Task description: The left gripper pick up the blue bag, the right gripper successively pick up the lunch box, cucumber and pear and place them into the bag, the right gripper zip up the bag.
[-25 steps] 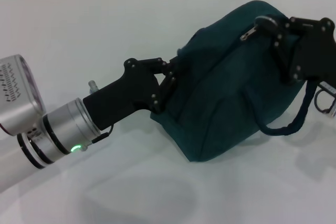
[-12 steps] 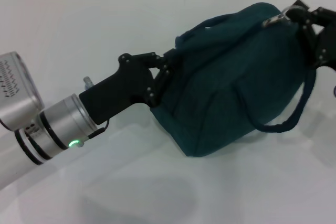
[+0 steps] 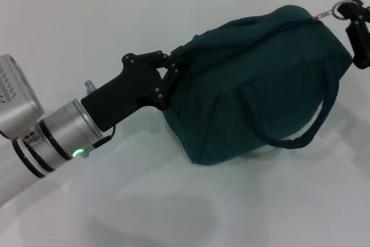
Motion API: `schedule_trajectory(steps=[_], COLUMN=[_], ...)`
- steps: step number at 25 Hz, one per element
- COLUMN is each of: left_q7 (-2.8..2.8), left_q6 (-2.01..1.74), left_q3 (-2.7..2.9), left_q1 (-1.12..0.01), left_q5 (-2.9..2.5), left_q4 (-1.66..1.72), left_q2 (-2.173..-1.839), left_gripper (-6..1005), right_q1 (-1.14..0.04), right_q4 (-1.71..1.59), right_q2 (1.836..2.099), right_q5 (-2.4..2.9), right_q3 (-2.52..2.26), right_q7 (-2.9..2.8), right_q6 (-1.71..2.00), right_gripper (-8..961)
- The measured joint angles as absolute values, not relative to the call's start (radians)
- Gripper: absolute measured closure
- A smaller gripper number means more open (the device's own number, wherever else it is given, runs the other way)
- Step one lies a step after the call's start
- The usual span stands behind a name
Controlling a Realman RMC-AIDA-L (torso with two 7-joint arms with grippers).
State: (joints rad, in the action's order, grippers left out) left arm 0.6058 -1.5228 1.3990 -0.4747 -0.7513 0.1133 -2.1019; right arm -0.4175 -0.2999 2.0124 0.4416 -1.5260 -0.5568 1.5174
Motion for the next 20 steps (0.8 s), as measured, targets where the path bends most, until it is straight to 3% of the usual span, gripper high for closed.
schedule_trajectory(steps=[20], left_q7=[0.604], left_q6=[-1.515], left_q3=[1.399], left_q1=[-0.471], left_q5=[-0.689], left_q4=[0.117], left_q2=[-2.097], left_gripper=[949], right_q1=[-0.416], right_q4=[-0.262], right_q2=[2.011], right_q5=[0.441], right_q3=[-1.466], right_q7=[-0.550], right_q6=[1.435], right_gripper=[934])
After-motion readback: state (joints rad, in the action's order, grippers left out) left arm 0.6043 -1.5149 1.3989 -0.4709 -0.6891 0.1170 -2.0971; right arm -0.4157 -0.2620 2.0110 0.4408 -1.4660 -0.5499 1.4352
